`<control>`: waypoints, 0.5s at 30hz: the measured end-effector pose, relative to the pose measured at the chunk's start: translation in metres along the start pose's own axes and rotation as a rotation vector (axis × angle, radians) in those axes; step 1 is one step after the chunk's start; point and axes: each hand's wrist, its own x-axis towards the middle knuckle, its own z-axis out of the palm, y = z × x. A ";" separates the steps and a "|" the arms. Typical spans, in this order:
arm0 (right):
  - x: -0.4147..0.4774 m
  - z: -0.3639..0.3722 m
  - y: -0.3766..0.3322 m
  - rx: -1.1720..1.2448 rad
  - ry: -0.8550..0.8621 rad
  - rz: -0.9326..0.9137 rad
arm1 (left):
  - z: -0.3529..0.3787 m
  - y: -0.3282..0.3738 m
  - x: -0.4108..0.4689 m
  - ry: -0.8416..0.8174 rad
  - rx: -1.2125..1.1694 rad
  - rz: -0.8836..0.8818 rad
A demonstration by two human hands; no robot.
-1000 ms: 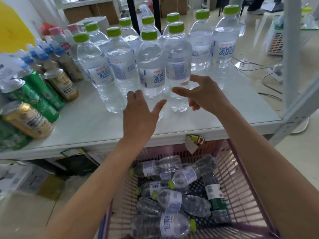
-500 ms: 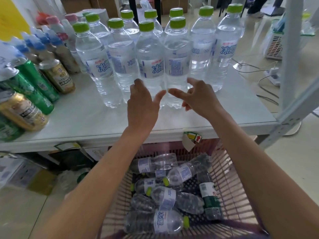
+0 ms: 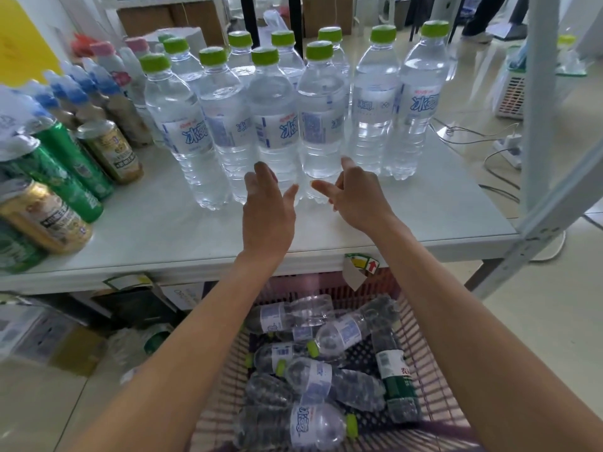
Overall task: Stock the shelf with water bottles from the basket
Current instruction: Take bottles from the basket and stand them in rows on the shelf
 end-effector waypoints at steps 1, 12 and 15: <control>0.002 0.001 -0.001 0.002 -0.002 0.015 | 0.000 -0.001 -0.001 -0.007 -0.008 0.002; -0.008 -0.003 0.004 0.012 0.033 0.119 | -0.006 -0.030 -0.002 -0.124 -0.148 0.116; -0.009 -0.011 0.001 -0.097 0.008 0.123 | -0.002 -0.031 -0.008 -0.174 -0.172 0.150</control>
